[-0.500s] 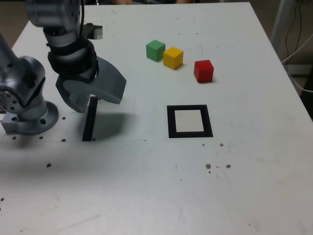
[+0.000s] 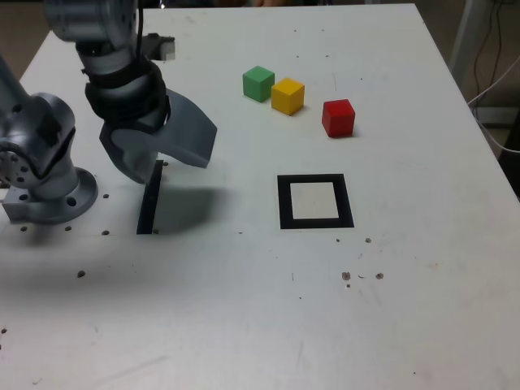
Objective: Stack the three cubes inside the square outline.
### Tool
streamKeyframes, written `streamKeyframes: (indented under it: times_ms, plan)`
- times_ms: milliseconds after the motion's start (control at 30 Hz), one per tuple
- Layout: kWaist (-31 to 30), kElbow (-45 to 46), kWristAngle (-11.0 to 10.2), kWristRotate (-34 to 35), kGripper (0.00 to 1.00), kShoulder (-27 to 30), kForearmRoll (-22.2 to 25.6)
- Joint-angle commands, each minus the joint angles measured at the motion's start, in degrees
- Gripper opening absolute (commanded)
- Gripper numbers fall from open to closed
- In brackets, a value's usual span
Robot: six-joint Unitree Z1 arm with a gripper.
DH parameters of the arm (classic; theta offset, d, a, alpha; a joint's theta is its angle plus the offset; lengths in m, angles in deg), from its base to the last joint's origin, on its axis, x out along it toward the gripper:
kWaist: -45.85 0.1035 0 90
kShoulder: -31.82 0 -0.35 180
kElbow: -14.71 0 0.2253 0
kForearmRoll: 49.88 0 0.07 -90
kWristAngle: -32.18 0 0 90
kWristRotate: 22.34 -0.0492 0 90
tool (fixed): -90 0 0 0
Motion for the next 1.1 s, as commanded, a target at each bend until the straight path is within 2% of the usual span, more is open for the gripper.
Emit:
streamKeyframes:
  times_ms: [0, 167, 367, 600, 767, 900, 1067]
  plan:
    - [-0.1, -1.9, 1.3, -1.0, 0.99, -1.3, 1.3]
    - [-0.1, -8.5, 3.5, -2.4, 0.99, -6.3, 6.3]
    - [-0.1, -19.9, 3.3, -2.9, 0.99, -12.0, 9.6]
    - [1.0, -38.0, 3.1, -2.9, 0.99, -20.8, 19.5]
    - [4.4, -49.7, 3.2, -2.9, 0.99, -27.7, 25.1]
    - [8.5, -54.8, 3.9, -3.3, 0.99, -32.5, 25.5]
    - [13.3, -60.6, 3.6, -5.0, 0.99, -36.5, 25.4]
